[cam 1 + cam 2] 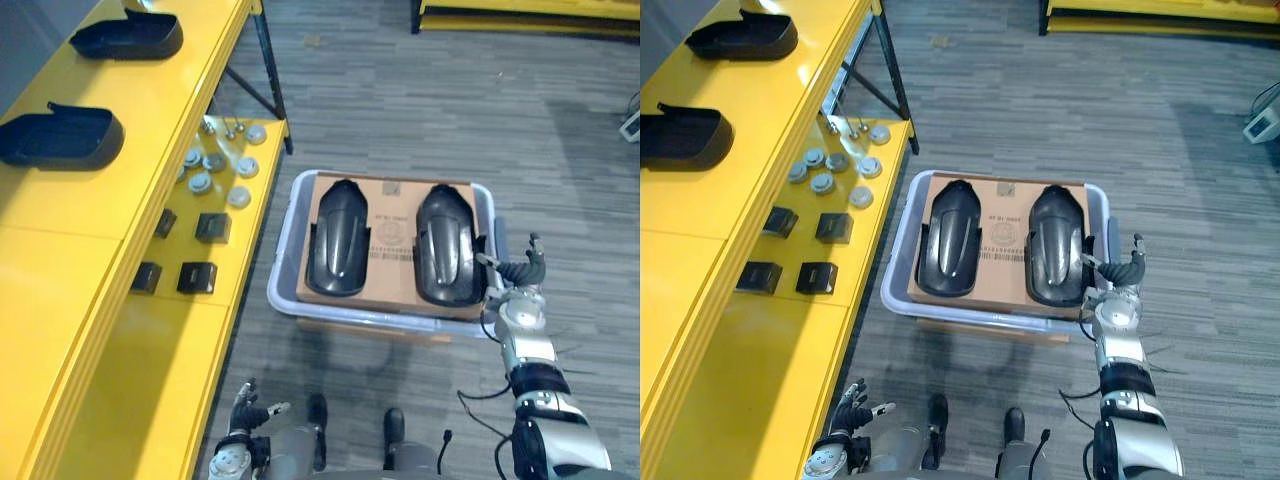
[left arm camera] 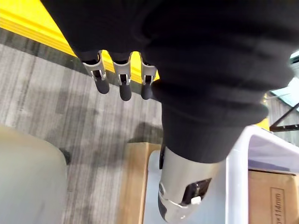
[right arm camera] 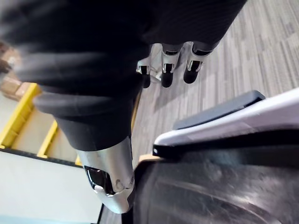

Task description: Walk over and take plastic housings, then place them on the shelf

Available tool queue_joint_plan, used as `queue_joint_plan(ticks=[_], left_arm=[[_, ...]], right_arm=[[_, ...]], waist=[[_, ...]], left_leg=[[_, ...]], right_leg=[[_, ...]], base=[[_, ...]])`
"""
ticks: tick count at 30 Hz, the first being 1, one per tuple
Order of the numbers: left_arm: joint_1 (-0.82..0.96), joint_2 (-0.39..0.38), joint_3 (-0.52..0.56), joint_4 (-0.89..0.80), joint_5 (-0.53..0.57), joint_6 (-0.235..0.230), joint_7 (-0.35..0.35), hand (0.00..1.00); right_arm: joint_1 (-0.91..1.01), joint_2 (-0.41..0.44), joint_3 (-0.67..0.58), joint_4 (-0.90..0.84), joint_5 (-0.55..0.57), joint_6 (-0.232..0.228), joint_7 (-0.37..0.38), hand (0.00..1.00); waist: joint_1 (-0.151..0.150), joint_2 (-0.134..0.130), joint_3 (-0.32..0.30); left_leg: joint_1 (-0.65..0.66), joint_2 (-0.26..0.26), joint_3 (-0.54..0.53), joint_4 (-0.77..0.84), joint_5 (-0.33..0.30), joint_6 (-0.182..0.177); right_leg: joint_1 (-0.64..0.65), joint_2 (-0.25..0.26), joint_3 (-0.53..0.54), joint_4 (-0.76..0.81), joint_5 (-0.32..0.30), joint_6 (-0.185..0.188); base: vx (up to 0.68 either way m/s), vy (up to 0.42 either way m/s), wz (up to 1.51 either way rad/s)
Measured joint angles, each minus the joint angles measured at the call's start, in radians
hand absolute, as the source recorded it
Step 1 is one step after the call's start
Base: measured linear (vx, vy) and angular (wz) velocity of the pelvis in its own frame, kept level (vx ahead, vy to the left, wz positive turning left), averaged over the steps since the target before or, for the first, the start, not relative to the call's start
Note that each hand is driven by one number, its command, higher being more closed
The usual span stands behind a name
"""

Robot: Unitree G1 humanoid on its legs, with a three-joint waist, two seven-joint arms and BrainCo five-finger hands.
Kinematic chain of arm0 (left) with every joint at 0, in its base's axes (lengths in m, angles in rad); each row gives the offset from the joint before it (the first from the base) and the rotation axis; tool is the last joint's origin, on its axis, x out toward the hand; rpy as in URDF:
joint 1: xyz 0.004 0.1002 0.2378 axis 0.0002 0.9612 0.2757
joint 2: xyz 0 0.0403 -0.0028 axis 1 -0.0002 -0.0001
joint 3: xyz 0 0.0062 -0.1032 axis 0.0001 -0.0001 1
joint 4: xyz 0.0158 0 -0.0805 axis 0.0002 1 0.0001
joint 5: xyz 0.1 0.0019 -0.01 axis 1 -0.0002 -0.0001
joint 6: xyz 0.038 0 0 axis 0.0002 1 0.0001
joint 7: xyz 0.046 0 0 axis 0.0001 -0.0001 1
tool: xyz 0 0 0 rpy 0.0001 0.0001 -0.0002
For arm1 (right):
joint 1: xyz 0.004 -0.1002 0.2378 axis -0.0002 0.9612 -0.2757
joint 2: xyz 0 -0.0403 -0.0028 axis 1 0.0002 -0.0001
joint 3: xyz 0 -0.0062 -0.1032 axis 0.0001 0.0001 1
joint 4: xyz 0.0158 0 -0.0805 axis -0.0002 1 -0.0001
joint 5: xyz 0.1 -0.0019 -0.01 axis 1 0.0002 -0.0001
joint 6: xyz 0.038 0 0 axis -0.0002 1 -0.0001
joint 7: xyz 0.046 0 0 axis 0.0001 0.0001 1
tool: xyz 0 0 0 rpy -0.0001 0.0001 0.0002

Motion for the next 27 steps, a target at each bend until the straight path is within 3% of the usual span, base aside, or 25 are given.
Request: queue_joint_plan(ticks=[5, 13, 14, 19, 27], left_arm=[[-0.019, 0.0, -0.013, -0.008, -0.021, -0.017, 0.017, 0.0], [-0.042, 0.009, -0.031, -0.01, -0.04, -0.034, 0.035, 0.0], [-0.047, 0.008, -0.032, -0.01, -0.041, -0.037, 0.035, 0.0], [-0.057, 0.01, -0.037, -0.009, -0.058, -0.038, 0.05, 0.0], [-0.067, 0.01, -0.037, -0.009, -0.063, -0.039, 0.051, 0.0]], right_arm=[[-0.116, -0.025, 0.0, 0.153, 0.04, 0.019, -0.015, 0.0], [-0.211, -0.077, -0.001, 0.272, 0.096, 0.027, -0.021, 0.0], [-0.231, -0.09, -0.003, 0.287, 0.106, 0.027, -0.027, 1.0], [-0.289, -0.12, -0.008, 0.332, 0.144, 0.023, -0.048, 1.0], [-0.317, -0.17, -0.007, 0.34, 0.184, 0.009, -0.058, 1.0]], waist=[[0.008, 0.005, 0.051], [0.007, 0.011, 0.096], [0.007, 0.014, 0.106], [0.006, 0.014, 0.126], [-0.001, 0.014, 0.156]], left_leg=[[-0.048, -0.019, -0.015, -0.046, 0.05, -0.01], [-0.086, -0.03, -0.028, -0.098, 0.103, -0.006], [-0.089, -0.03, -0.031, -0.111, 0.116, 0.003], [-0.094, -0.033, -0.04, -0.132, 0.134, 0.015], [-0.071, -0.036, -0.047, -0.183, 0.16, 0.006]], right_leg=[[-0.061, -0.016, -0.004, -0.008, 0.035, 0.006], [-0.117, -0.02, -0.004, -0.009, 0.043, 0.006], [-0.123, -0.02, -0.006, -0.011, 0.053, 0.004], [-0.133, -0.017, -0.013, -0.02, 0.058, 0.003], [-0.131, -0.014, -0.014, -0.027, 0.061, -0.002]], base=[[-0.19, 0.063, 0.08], [-0.04, 0.021, 0.05], [0.05, -0.01, 0.02], [0.08, -0.016, 0.03], [0.05, -0.003, 0.0]])
